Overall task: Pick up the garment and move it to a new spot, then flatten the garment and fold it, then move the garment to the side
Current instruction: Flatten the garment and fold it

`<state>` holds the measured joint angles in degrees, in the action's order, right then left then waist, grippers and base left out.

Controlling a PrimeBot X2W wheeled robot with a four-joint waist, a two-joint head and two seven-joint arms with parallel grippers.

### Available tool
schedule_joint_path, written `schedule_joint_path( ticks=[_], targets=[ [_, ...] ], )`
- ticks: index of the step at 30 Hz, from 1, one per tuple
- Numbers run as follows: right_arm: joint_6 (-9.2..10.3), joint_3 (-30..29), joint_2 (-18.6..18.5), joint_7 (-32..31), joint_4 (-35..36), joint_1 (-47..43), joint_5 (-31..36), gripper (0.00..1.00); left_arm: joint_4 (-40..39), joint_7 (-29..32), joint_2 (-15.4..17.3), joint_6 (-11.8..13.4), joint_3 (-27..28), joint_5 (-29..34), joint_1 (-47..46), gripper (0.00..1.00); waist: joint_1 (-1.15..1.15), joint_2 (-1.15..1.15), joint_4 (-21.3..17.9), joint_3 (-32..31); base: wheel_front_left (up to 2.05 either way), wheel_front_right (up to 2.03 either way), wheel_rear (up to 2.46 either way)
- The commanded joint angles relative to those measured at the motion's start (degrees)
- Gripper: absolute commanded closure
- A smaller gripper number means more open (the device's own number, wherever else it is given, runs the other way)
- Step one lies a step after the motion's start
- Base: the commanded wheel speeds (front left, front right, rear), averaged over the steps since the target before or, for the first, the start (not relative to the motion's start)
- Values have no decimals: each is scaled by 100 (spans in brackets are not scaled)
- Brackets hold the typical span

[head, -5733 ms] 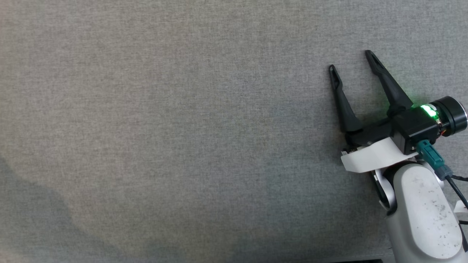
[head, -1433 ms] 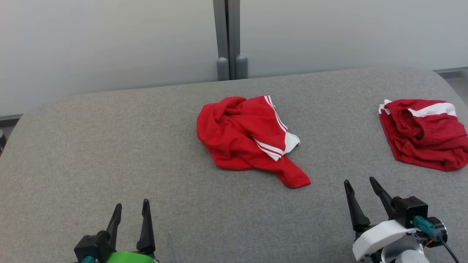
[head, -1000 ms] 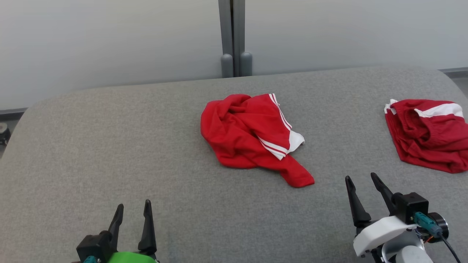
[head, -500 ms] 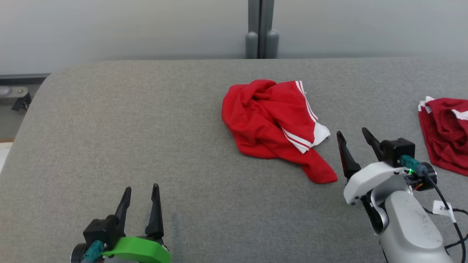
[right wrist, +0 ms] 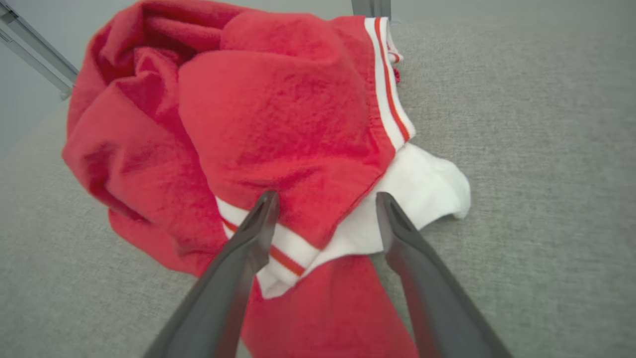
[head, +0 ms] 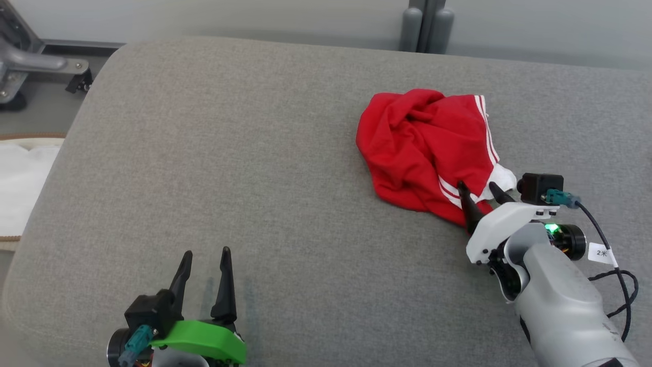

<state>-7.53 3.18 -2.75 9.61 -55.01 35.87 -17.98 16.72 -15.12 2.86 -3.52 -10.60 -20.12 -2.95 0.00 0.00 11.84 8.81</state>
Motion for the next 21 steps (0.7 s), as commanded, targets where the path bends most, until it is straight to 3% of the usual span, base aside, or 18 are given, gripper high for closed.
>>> schedule_joint_path(
  ticks=[1,7,8,9,11,12,21],
  targets=[
    [9,83,-28,-38,-150,96,-202,0,-7,-2,8,31,5,-11,-101,0,0,0,112,123,0,0,0],
    [8,587,-21,-299,-514,313,-1394,0,11,-2,8,38,-12,10,-152,0,0,0,124,161,0,0,0],
    [8,679,-21,-328,-551,333,-1503,4,12,-2,8,35,-12,18,-155,0,0,0,117,164,0,0,0],
    [8,785,-18,-300,-594,363,-1598,53,14,-2,8,31,-8,28,-159,0,0,0,105,167,0,0,0],
    [8,956,-14,-200,-678,434,-1660,72,20,-3,8,26,1,44,-159,0,0,0,79,163,0,0,0],
    [8,1004,-17,-108,-719,478,-1655,100,23,-2,8,27,9,52,-153,0,0,0,61,154,0,0,0],
    [8,875,-136,522,-1061,1005,-1315,100,61,-2,8,2,44,113,51,0,0,0,-245,-134,0,0,0]
  ],
)
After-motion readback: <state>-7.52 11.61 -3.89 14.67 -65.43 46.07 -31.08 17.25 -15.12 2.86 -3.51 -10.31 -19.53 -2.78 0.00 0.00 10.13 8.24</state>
